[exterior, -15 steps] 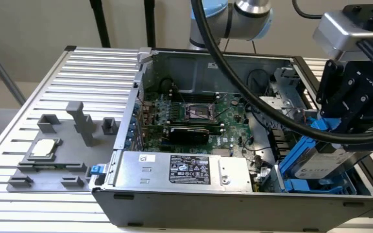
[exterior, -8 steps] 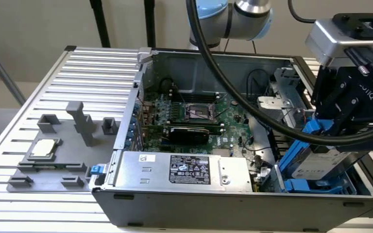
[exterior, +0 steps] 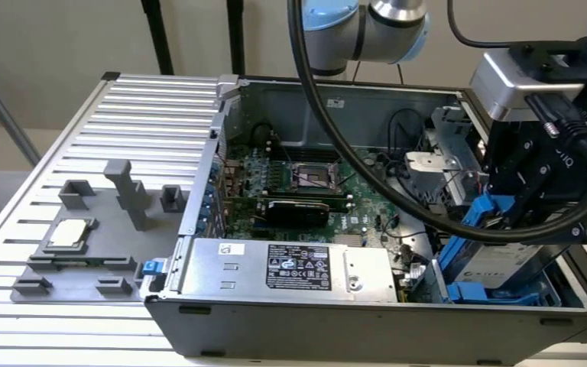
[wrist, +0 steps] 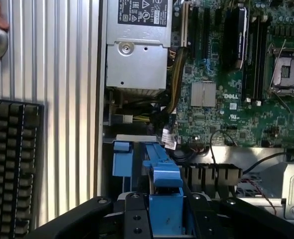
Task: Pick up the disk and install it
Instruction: 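Insert the disk into the insertion slot, then insert the first disk wire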
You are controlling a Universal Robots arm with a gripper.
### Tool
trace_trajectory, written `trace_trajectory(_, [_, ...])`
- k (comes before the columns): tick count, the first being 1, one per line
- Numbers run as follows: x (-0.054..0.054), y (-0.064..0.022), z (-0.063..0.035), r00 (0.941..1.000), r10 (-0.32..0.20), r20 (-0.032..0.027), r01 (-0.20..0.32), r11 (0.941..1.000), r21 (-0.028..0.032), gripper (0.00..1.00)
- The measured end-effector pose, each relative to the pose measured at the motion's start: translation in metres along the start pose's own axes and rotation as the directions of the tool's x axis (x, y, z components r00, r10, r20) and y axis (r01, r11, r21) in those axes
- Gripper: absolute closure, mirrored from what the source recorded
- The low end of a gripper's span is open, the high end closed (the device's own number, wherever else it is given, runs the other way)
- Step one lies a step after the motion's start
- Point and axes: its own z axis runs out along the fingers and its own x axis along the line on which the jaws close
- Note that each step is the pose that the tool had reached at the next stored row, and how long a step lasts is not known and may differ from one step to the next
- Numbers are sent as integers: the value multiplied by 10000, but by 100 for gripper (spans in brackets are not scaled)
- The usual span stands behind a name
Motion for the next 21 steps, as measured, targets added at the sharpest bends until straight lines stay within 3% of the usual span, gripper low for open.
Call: trace_trajectory(21, [16,-1,244,10000,0,3,0,10000,0,100])
